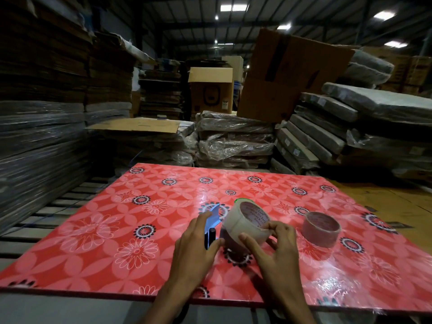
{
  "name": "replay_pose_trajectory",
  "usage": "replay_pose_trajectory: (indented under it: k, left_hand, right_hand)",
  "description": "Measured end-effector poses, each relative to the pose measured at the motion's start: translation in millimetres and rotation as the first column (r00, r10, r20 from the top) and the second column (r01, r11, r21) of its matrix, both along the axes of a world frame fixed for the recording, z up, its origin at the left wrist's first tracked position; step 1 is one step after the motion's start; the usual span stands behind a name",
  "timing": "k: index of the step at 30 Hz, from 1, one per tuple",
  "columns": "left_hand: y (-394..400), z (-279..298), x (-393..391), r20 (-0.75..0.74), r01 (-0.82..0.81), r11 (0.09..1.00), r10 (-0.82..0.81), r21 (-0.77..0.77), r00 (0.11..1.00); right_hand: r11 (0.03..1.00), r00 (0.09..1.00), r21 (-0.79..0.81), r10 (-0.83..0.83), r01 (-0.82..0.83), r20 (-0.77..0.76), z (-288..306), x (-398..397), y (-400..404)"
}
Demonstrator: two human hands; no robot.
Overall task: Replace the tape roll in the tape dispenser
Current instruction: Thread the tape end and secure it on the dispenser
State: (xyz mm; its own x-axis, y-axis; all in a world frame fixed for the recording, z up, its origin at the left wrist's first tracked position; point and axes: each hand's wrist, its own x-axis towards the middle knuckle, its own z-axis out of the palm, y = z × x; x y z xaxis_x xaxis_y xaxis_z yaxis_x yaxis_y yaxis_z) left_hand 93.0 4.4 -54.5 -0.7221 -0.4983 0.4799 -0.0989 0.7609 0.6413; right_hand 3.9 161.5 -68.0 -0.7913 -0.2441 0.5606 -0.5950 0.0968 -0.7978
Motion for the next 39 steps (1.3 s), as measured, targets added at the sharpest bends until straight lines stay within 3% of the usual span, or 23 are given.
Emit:
replay_pose_trajectory:
  k: [6, 11, 17, 22, 27, 31, 34, 39]
  left_hand:
    - [-4, -2, 1, -0.012, 0.020, 0.999, -0.020, 0.042, 1.000]
    - [-3, -2, 3, -0.022, 0.019, 0.999, -0.018, 0.041, 1.000]
    - [-5, -3, 3, -0.008, 0.035, 0.998, -0.035, 0.049, 0.999]
    - [-9, -4, 4, -0.040, 0.057, 0.987, -0.051, 0.151, 0.998]
    - [-9, -3, 8, -0.063, 0.055, 0.967, -0.040, 0.249, 0.997]
    - [-7, -1, 10, -0.062, 0.071, 0.956, -0.056, 0.283, 0.997]
    - [-7, 1, 12, -0.059, 0.080, 0.954, -0.065, 0.290, 0.996]
    - [-6, 2, 14, -0.042, 0.074, 0.954, -0.065, 0.289, 0.997]
  right_hand:
    - [0.985, 0.988, 0.108, -0.124, 0.134, -0.093, 8, 10, -15]
    - [0.910, 0.928, 0.284, -0.211, 0.302, -0.308, 10, 9, -28]
    - [0.824, 0.892, 0.406, -0.239, 0.395, -0.383, 4, 6, -34]
    - [0.798, 0.921, 0.498, -0.172, 0.339, -0.350, 1, 11, -27]
    - [0.845, 0.925, 0.493, -0.007, 0.209, -0.381, 25, -2, -30]
    - [0.717, 0.926, 0.693, 0.203, 0.080, -0.317, 41, -13, -52]
    - [0.601, 0.947, 0.799, 0.251, 0.010, -0.200, 49, -17, -64]
    - [0.551, 0.957, 0.832, 0.271, -0.067, -0.102, 61, -24, -69]
